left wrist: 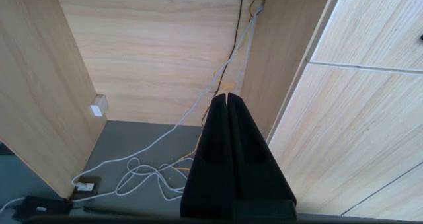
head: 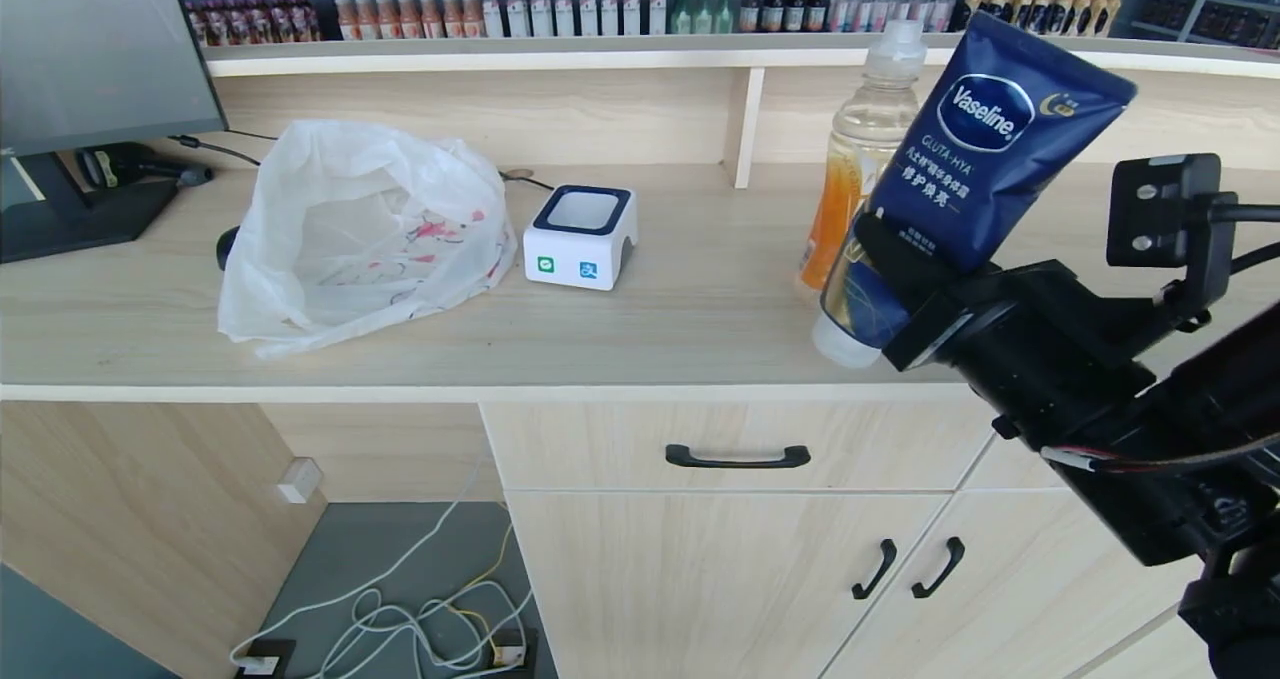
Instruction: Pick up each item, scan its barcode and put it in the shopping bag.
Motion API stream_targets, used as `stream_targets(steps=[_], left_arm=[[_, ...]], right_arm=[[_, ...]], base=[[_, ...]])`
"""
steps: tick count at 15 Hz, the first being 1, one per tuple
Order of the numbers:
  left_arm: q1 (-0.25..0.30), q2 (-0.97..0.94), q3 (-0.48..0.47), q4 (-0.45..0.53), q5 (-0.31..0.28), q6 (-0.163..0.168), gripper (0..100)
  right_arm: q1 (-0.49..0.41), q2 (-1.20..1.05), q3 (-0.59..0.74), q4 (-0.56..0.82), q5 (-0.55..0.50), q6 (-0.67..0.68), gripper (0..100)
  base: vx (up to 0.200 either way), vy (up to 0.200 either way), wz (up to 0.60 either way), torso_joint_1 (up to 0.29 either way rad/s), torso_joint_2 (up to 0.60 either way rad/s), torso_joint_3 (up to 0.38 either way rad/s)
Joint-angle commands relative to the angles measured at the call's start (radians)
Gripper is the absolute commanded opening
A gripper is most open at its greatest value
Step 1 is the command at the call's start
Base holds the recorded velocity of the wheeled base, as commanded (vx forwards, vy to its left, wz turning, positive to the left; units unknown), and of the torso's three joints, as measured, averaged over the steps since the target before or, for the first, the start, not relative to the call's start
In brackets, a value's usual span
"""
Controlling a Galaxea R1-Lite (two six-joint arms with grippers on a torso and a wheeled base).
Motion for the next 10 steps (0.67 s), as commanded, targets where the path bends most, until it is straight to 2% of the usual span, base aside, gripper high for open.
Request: stream_targets(steps=[1, 8, 10], left_arm=[[0.0, 0.0, 0.0, 0.0, 0.0, -0.001, 0], [0.0, 0.0, 0.0, 0.0, 0.0, 0.001, 0], [0.0, 0.0, 0.0, 0.0, 0.0, 0.001, 0]], right_arm=[[-0.001, 0.006, -0.046, 0.0, -0.033, -0.003, 0], [-0.001, 0.031, -0.065, 0.0, -0.033, -0.006, 0], [0.002, 0.041, -0.085, 0.0, -0.005, -0.011, 0]], base=[[0.0, 0.0, 0.0, 0.0, 0.0, 0.0], [0.0, 0.0, 0.0, 0.0, 0.0, 0.0], [0.0, 0.0, 0.0, 0.0, 0.0, 0.0]])
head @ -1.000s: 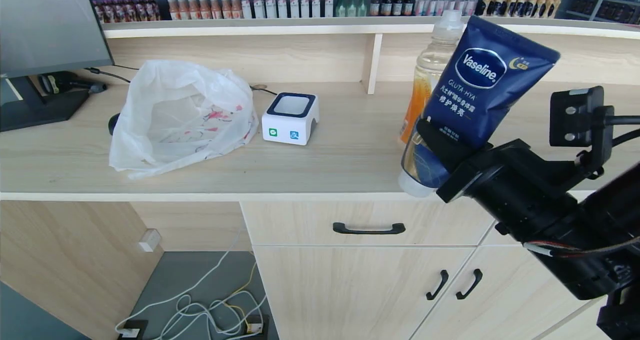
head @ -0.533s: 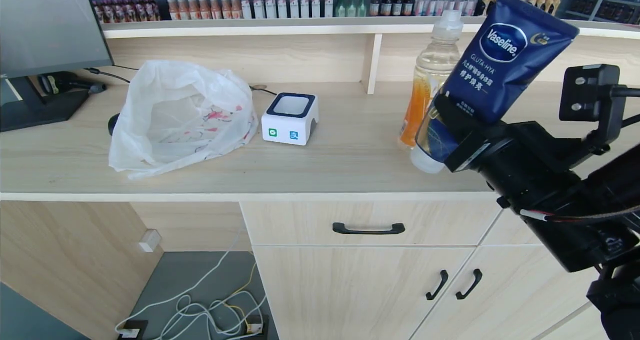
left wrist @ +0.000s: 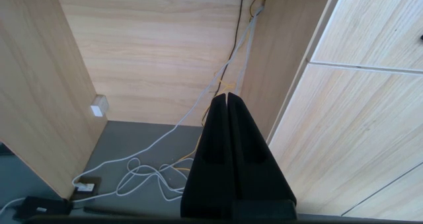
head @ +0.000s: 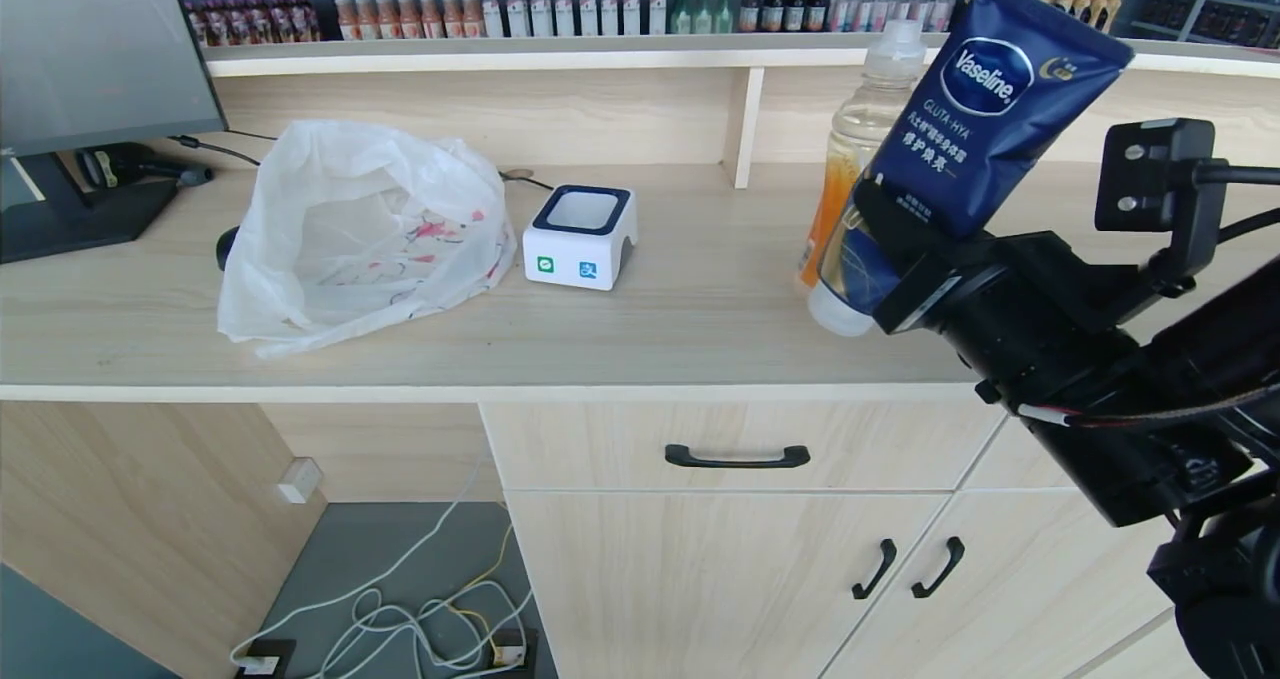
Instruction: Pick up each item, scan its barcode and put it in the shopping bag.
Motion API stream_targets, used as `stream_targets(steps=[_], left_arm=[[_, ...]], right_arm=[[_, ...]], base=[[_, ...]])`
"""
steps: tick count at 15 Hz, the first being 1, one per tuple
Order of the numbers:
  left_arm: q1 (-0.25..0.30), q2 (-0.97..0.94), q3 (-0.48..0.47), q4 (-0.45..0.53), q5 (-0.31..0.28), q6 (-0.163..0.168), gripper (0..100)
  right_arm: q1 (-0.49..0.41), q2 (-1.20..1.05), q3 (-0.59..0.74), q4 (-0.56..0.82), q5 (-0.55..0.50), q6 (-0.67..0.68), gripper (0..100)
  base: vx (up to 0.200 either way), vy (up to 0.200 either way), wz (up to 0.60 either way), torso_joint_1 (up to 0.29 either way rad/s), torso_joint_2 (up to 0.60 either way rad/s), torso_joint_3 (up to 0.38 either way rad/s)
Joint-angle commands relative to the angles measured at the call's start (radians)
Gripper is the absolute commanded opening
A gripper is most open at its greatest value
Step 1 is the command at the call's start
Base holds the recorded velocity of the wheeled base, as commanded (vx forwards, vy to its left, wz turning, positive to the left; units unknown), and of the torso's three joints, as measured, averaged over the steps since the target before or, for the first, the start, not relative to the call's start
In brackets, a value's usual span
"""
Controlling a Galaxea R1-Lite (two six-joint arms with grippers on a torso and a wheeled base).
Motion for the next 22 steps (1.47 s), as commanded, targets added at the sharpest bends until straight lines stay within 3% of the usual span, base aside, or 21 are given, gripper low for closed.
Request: stream_targets(steps=[1, 18, 22], left_arm=[[0.0, 0.0, 0.0, 0.0, 0.0, -0.002, 0], [0.0, 0.0, 0.0, 0.0, 0.0, -0.008, 0], [0.0, 0.0, 0.0, 0.0, 0.0, 0.0, 0]], right_arm=[[0.003, 0.009, -0.009, -0.001, 0.031, -0.001, 0], [-0.019, 0.0, -0.012, -0.004, 0.032, -0.041, 0], [-0.017, -0.005, -0.005, -0.003, 0.034, -0.043, 0]], base=[[0.0, 0.2, 0.0, 0.002, 0.01, 0.007], [0.0, 0.2, 0.0, 0.003, 0.0, 0.002], [0.0, 0.0, 0.0, 0.0, 0.0, 0.0]])
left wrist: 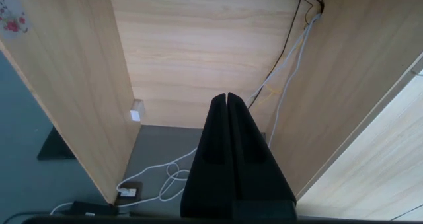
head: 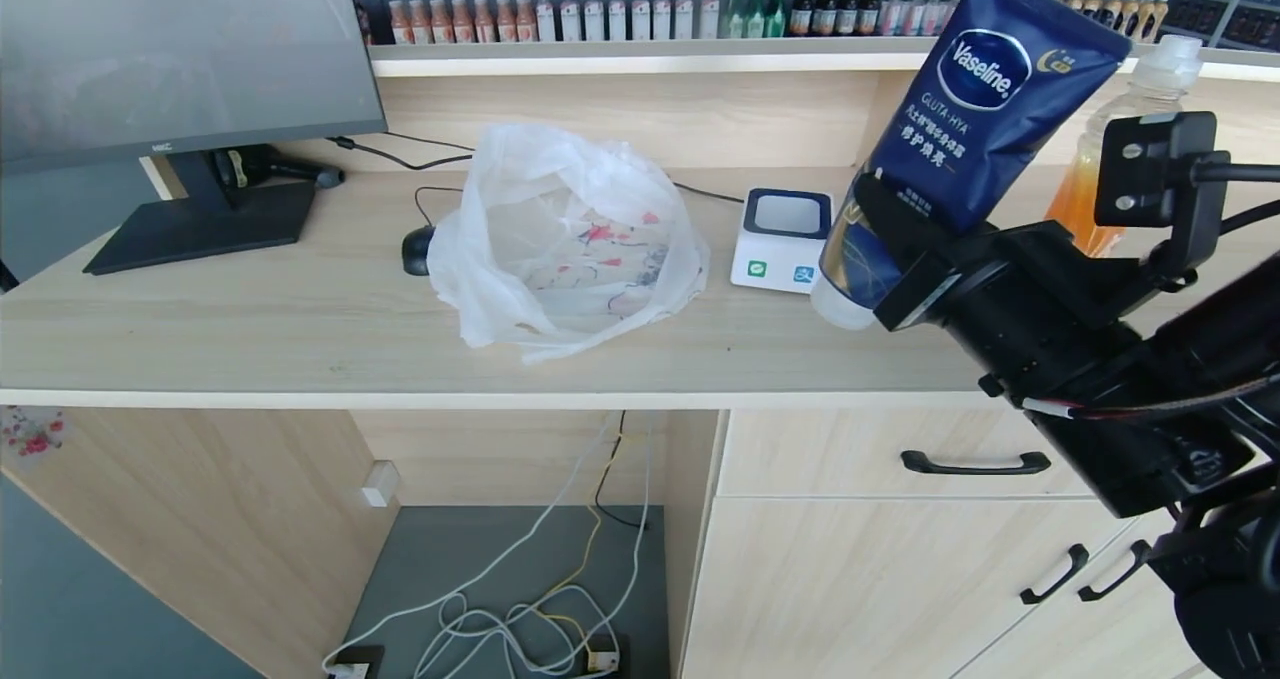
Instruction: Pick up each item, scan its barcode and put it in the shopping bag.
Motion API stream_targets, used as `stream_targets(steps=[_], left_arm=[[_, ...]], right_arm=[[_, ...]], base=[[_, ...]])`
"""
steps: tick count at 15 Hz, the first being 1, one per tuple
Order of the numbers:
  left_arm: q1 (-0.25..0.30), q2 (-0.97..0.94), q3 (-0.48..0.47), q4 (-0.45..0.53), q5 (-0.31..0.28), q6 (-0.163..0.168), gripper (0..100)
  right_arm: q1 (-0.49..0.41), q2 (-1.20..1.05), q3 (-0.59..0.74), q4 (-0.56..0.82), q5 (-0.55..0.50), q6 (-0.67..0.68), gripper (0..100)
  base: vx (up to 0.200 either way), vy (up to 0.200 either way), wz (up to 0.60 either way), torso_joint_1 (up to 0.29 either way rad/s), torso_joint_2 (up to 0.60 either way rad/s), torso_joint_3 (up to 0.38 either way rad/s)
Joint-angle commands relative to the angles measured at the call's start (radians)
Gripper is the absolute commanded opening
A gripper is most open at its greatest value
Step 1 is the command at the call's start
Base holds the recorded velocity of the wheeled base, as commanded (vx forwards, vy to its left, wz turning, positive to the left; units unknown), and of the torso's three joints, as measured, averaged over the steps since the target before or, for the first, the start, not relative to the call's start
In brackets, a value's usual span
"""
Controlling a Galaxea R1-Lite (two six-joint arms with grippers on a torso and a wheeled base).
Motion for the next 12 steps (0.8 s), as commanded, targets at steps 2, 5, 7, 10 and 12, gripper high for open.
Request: stream_targets(steps=[2, 5, 7, 10, 12], left_arm=[[0.0, 0.0, 0.0, 0.0, 0.0, 0.0, 0], [0.0, 0.0, 0.0, 0.0, 0.0, 0.0, 0], [0.0, 0.0, 0.0, 0.0, 0.0, 0.0, 0], [0.0, 0.0, 0.0, 0.0, 0.0, 0.0, 0], [0.0, 0.0, 0.0, 0.0, 0.0, 0.0, 0]], right_arm=[[0.001, -0.005, 0.003, 0.0, 0.002, 0.0, 0], [0.002, -0.025, 0.011, 0.01, 0.0, 0.001, 0], [0.001, -0.012, -0.052, 0.056, 0.0, 0.003, 0], [0.001, 0.023, -0.282, 0.271, 0.003, 0.017, 0], [-0.004, 0.058, -0.39, 0.362, 0.003, 0.056, 0]], base=[[0.0, 0.0, 0.0, 0.0, 0.0, 0.0], [0.0, 0.0, 0.0, 0.0, 0.0, 0.0], [0.0, 0.0, 0.0, 0.0, 0.0, 0.0], [0.0, 0.0, 0.0, 0.0, 0.0, 0.0], [0.0, 0.0, 0.0, 0.0, 0.0, 0.0]])
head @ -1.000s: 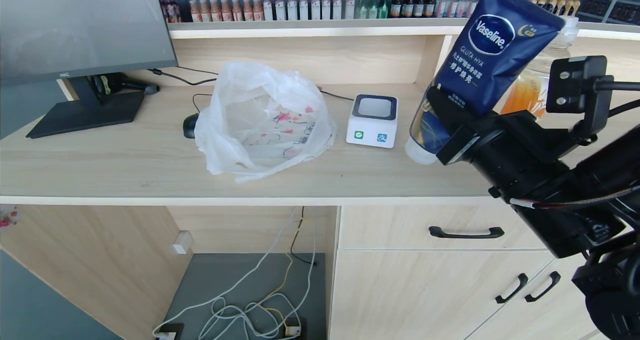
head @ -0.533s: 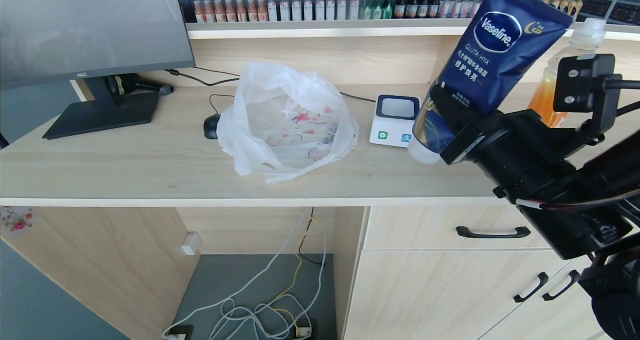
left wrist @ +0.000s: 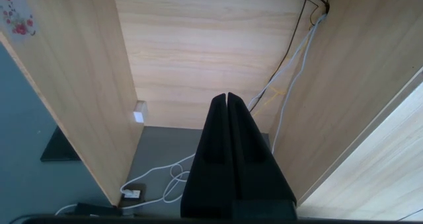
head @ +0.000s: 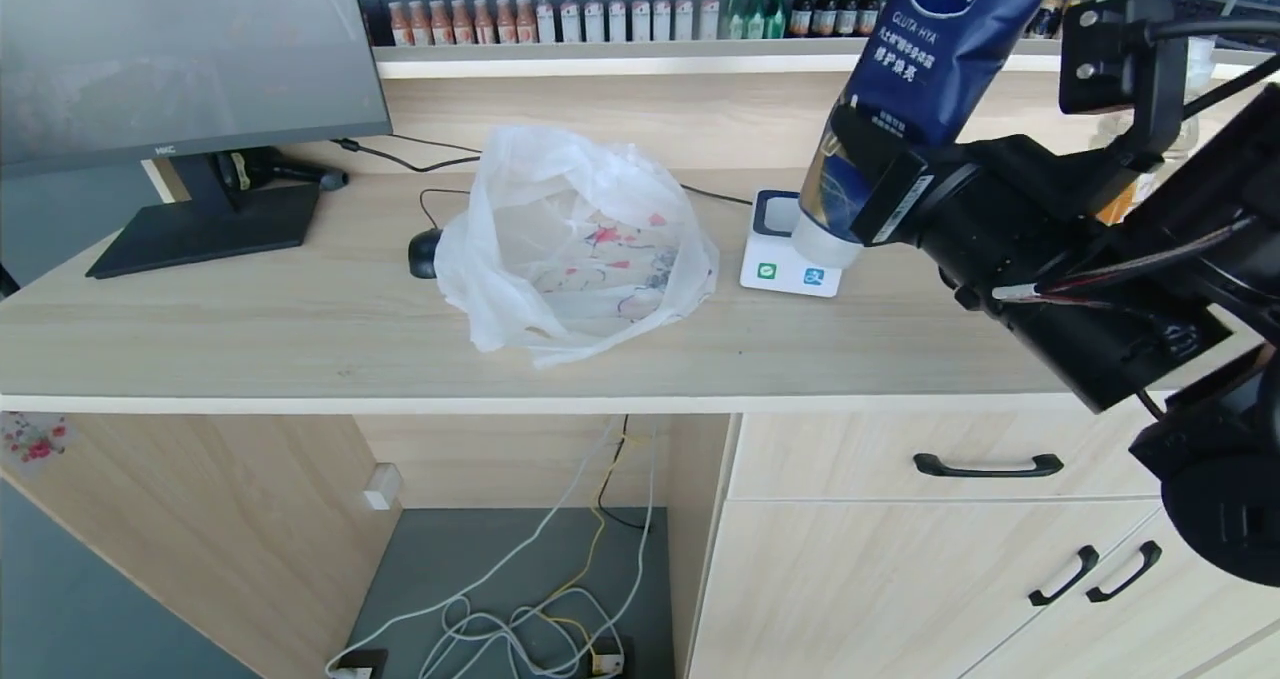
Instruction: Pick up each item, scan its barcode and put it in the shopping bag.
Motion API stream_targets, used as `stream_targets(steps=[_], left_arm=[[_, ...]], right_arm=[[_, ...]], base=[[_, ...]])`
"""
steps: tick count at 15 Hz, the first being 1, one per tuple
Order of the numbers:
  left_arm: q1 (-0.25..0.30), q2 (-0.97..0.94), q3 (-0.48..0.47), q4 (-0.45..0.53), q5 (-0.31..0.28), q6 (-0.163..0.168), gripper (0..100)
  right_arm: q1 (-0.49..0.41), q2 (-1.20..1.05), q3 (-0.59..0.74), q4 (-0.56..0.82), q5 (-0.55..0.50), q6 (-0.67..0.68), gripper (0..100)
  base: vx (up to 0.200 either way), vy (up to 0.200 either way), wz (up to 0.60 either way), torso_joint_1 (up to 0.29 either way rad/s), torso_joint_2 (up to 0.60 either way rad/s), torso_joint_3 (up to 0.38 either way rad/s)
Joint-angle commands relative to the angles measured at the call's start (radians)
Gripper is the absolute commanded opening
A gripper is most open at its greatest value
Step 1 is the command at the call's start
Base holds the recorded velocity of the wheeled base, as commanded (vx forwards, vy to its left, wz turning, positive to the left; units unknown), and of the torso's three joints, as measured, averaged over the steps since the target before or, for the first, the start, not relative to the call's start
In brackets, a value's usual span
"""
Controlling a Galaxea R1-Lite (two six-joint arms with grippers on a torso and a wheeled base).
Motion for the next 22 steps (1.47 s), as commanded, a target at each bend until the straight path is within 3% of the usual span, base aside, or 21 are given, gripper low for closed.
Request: stream_targets(steps=[1, 4, 7, 12, 15, 22], left_arm=[[0.0, 0.0, 0.0, 0.0, 0.0, 0.0, 0], [0.0, 0.0, 0.0, 0.0, 0.0, 0.0, 0], [0.0, 0.0, 0.0, 0.0, 0.0, 0.0, 0], [0.0, 0.0, 0.0, 0.0, 0.0, 0.0, 0], [0.0, 0.0, 0.0, 0.0, 0.0, 0.0, 0], [0.0, 0.0, 0.0, 0.0, 0.0, 0.0, 0]], right_arm=[[-0.004, 0.058, -0.128, 0.072, 0.002, 0.034, 0], [-0.043, 0.15, -0.25, 0.101, 0.011, 0.104, 0], [-0.092, 0.279, -0.468, 0.138, 0.014, 0.203, 0], [-0.092, 0.454, -0.726, 0.166, 0.011, 0.276, 0], [-0.105, 0.486, -0.776, 0.195, 0.001, 0.338, 0], [-0.142, 0.483, -0.753, 0.199, -0.081, 0.486, 0]], base=[[0.0, 0.0, 0.0, 0.0, 0.0, 0.0], [0.0, 0.0, 0.0, 0.0, 0.0, 0.0], [0.0, 0.0, 0.0, 0.0, 0.0, 0.0], [0.0, 0.0, 0.0, 0.0, 0.0, 0.0], [0.0, 0.0, 0.0, 0.0, 0.0, 0.0], [0.0, 0.0, 0.0, 0.0, 0.0, 0.0]])
